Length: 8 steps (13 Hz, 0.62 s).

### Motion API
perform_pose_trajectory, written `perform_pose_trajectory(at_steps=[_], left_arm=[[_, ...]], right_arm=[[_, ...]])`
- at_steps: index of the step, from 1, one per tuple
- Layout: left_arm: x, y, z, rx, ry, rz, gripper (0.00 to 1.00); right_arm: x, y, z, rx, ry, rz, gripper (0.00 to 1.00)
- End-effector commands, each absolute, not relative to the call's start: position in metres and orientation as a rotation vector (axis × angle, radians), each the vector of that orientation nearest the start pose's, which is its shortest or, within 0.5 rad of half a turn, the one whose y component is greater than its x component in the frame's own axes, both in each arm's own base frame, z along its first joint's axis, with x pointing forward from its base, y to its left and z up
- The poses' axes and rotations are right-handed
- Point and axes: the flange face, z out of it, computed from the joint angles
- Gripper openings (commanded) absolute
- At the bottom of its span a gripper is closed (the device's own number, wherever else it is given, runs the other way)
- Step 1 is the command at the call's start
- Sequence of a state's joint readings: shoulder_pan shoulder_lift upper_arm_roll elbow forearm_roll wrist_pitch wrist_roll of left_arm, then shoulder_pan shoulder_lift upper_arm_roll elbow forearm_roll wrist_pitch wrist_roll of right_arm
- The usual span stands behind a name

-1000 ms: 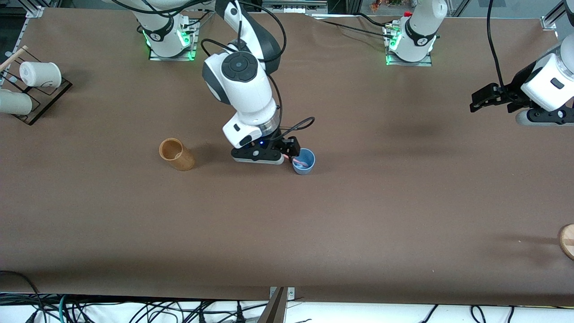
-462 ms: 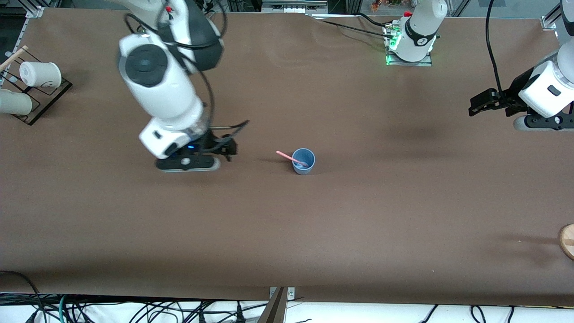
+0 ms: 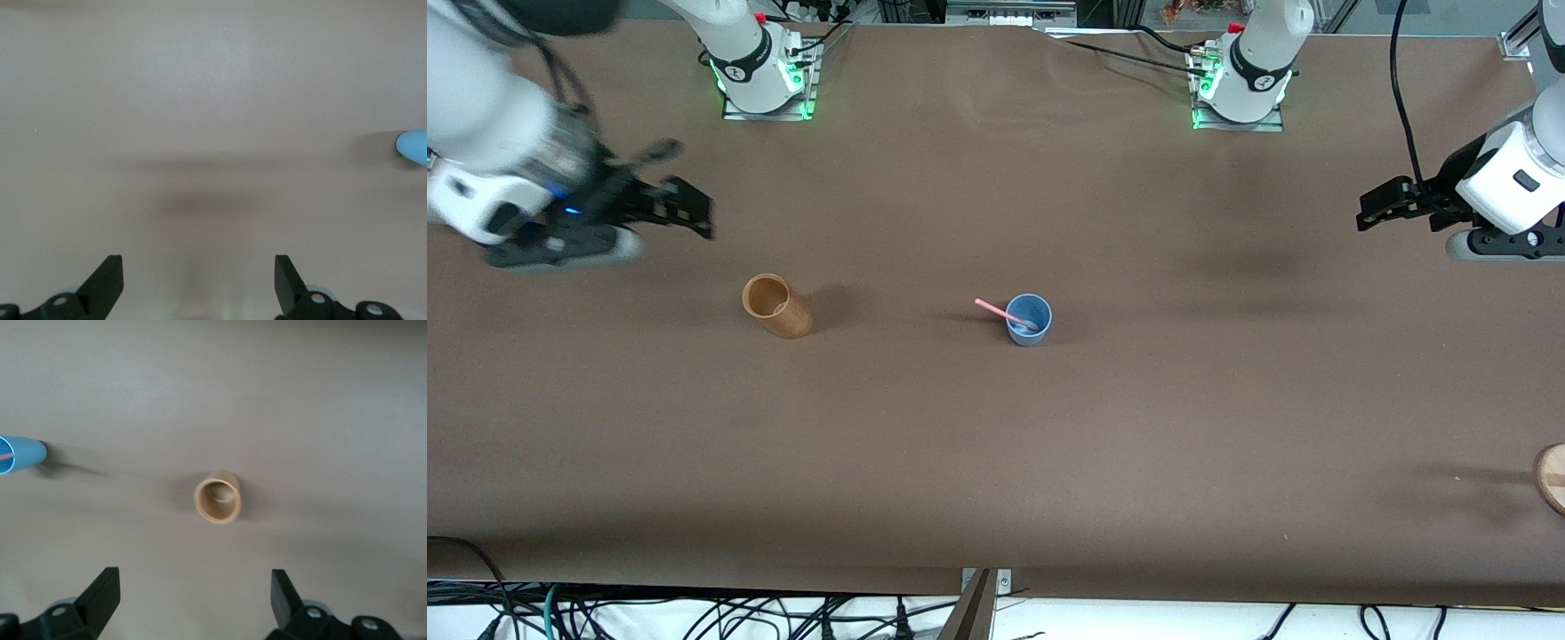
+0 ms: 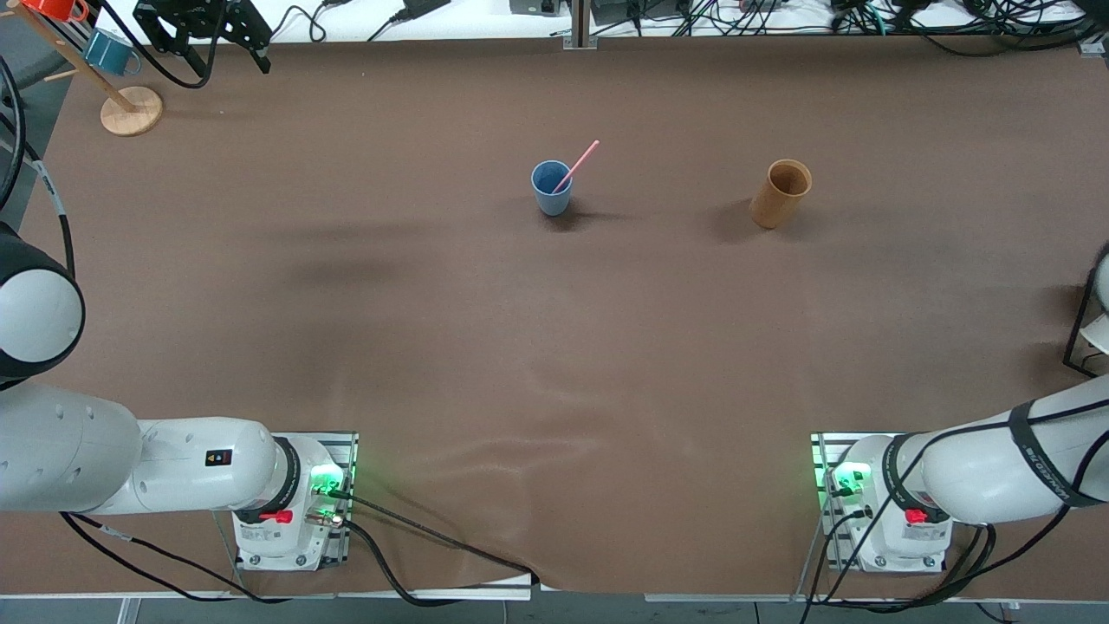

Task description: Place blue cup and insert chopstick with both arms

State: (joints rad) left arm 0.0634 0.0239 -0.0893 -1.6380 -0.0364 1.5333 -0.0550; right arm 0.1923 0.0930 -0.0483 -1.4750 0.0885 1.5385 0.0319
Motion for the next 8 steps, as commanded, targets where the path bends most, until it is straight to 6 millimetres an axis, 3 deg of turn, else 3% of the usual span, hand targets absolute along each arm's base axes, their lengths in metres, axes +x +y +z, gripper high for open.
perform_pose_trajectory(at_steps=[1, 8], left_arm=[[0.5558, -0.0167, 0.5802, -3.191, -0.041, 0.196, 1.0], [0.5557, -0.0167, 0.5811, -3.192, -0.029, 0.191, 1.0]], right_arm=[[0.5658, 0.0877, 0.614, -3.067, -0.176, 0.058, 1.0], [0.5698, 0.0824, 0.6141, -3.109, -0.142, 0.057, 1.0]])
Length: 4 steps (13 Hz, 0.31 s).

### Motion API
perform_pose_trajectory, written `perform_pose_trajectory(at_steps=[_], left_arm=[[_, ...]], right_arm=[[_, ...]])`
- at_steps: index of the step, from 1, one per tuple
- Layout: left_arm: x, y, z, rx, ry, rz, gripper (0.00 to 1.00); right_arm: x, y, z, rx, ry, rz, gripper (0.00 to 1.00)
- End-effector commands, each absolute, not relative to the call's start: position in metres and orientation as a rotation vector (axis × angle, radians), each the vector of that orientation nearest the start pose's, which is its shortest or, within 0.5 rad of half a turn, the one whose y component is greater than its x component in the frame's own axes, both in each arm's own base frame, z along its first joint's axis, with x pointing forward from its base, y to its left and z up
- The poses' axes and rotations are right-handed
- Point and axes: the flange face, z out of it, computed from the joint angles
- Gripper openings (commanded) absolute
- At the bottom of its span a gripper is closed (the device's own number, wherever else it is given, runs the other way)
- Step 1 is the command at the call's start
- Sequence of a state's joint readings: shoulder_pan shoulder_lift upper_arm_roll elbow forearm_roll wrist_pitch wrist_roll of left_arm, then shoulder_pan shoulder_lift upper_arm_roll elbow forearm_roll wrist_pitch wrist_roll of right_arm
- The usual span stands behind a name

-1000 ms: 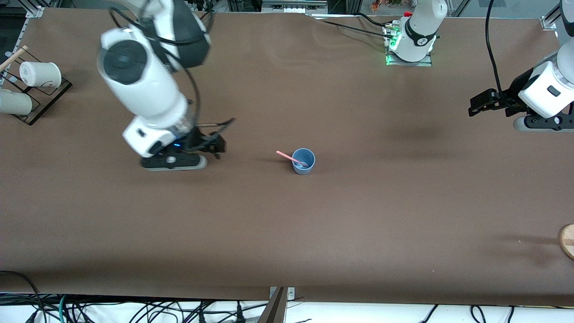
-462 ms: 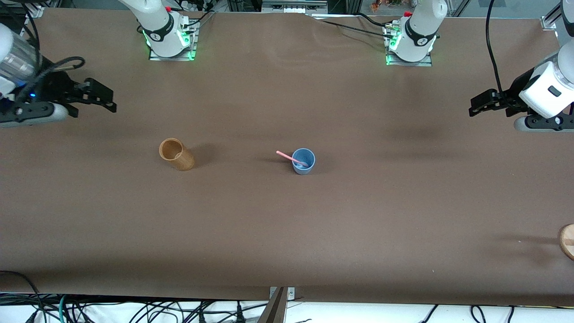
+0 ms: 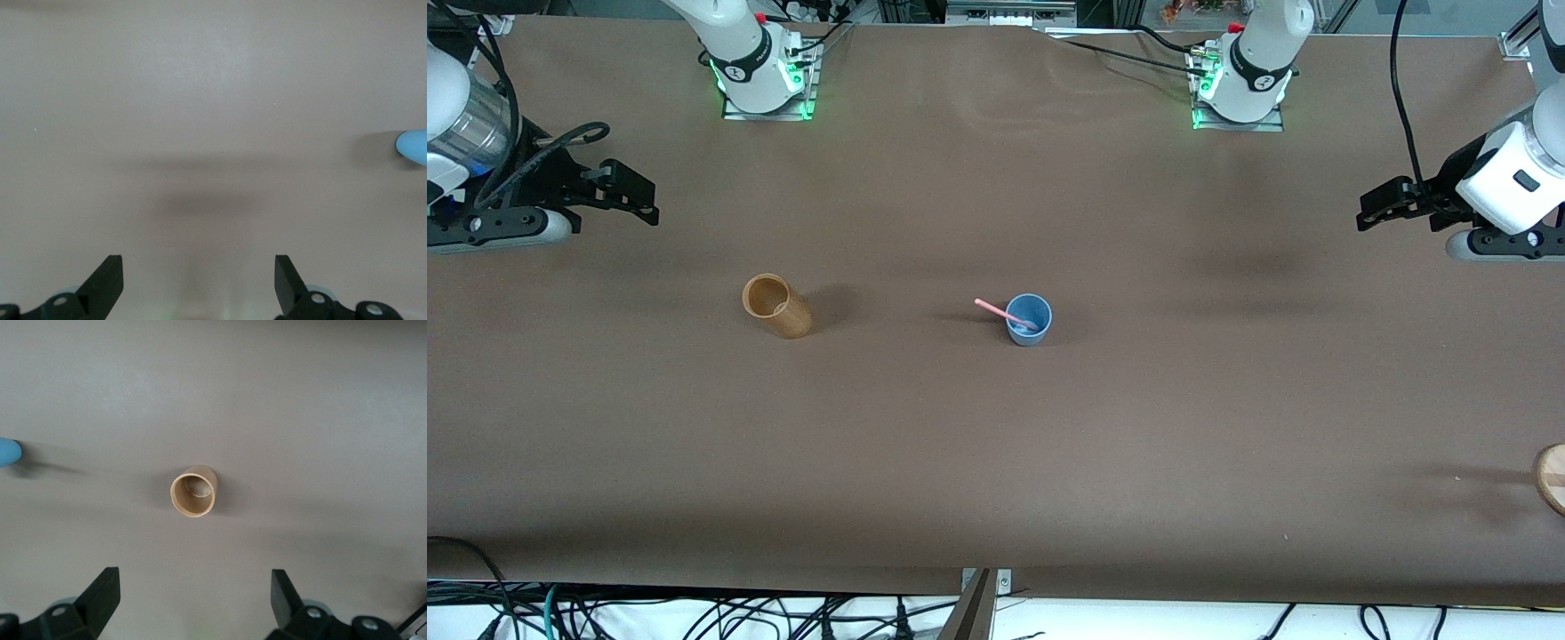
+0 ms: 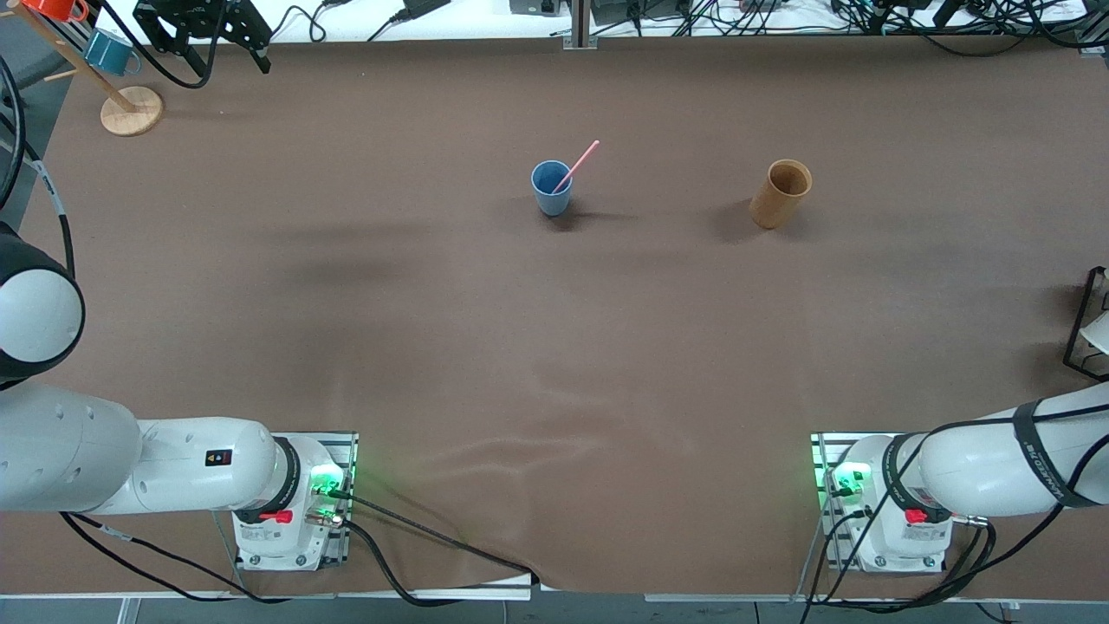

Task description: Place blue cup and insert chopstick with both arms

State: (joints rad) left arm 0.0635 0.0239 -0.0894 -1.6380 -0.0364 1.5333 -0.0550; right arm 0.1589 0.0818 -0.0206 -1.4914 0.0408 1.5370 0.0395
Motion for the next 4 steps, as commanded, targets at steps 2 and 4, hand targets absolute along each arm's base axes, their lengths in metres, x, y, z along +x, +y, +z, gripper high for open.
perform_pose_trajectory(at_steps=[2, 4], left_arm=[[0.5558, -0.0167, 0.5802, -3.191, -0.029, 0.196, 1.0], [0.5558, -0.0167, 0.5802, -3.191, -0.029, 0.196, 1.0]], right_arm=[[0.5706, 0.0837, 0.613, -3.113, -0.142, 0.059, 1.0], [0.5704, 0.0834, 0.6122, -3.116, -0.144, 0.063, 1.0]])
